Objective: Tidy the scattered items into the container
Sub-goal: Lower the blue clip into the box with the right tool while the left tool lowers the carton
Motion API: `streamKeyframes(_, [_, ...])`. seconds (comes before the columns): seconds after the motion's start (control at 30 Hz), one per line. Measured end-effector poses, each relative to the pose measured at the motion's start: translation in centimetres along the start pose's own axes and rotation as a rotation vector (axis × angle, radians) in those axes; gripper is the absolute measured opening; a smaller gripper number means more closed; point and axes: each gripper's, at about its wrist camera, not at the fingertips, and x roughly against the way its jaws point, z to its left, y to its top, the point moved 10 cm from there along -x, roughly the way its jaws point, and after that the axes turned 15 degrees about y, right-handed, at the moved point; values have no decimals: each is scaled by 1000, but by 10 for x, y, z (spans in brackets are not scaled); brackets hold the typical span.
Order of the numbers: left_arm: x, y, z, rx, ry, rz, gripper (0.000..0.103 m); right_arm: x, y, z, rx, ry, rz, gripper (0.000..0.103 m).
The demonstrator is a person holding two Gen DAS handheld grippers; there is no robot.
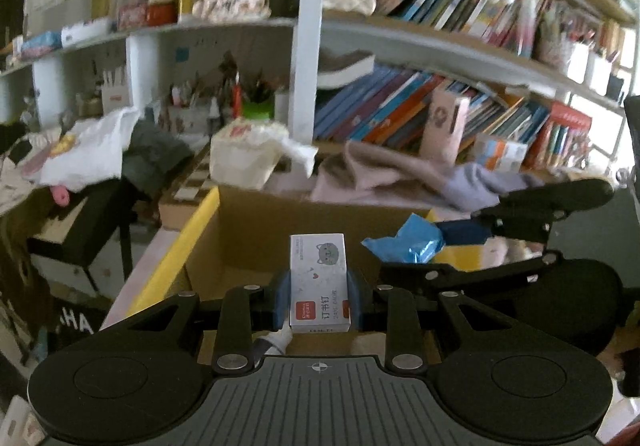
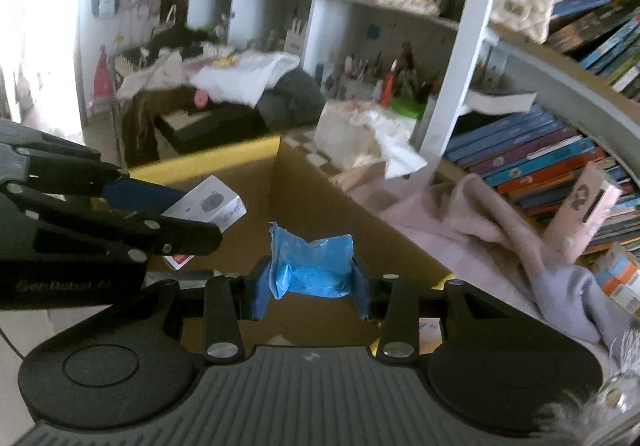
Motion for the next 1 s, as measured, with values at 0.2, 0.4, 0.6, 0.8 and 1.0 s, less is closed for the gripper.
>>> streamKeyframes(0.2, [-28,-15,-5,-30,2,74,28,-44,-12,-16,43,10,116,38])
streamKeyframes(0.4, [-46,-23,-9,-45,1,120,29,-70,-18,-27,85,21,197,38])
streamKeyframes(0.6, [-55,-33,-12,-66,-7,165,29,-85,-28,-29,131,34,289,38])
streamKeyframes(0.8, [-56,-37,-11,-51,-22,176,29,-86,-35,-34,136,11,316,38])
streamKeyframes(1.0, [-44,-30,-9,-43,-31,141,39,-78,-32,-29,107,9,283,47])
